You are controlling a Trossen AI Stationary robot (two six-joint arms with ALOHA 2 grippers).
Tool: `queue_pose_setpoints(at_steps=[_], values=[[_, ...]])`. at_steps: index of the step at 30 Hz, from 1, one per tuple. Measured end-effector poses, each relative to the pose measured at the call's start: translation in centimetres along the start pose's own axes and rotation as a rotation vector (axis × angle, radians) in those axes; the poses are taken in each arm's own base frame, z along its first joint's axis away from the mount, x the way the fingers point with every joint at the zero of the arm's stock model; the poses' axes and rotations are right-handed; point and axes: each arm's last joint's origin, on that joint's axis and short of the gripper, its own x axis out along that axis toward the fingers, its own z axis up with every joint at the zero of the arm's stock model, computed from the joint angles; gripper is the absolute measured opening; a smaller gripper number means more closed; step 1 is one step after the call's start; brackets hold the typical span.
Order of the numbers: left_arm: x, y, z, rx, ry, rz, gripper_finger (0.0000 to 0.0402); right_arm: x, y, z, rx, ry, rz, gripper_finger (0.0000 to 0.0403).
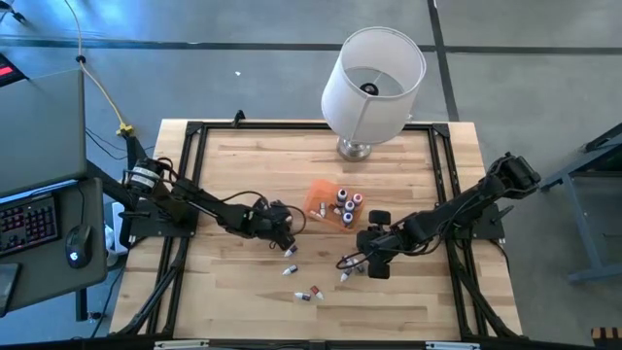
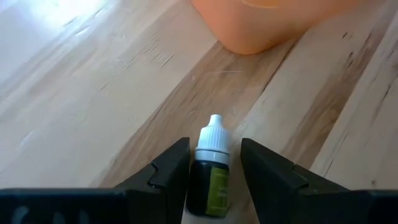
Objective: Pick & Place food coloring
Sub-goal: Put the small green food coloring bottle into the orange bin
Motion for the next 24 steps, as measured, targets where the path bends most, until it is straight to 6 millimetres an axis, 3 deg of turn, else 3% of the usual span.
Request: queue_pose_setpoints(at_steps=[7,17,24], values=[[0.0,0.0,-0.1,0.033,0.020,-0.021,0.0139,0.0,0.0,0.0,0.000,0.000,0.000,0.0133],[0.0,-0.5,0.6,0.019,0.000,-0.035,0.0062,0.0,0.0,0.0,0.000,0.000,0.000,0.0133],[-1.3,-3.3,4.7,0.106,-0.118,-0.088,0.0075,0.0,0.0,0.0,0.000,0.000,0.000,0.0133]])
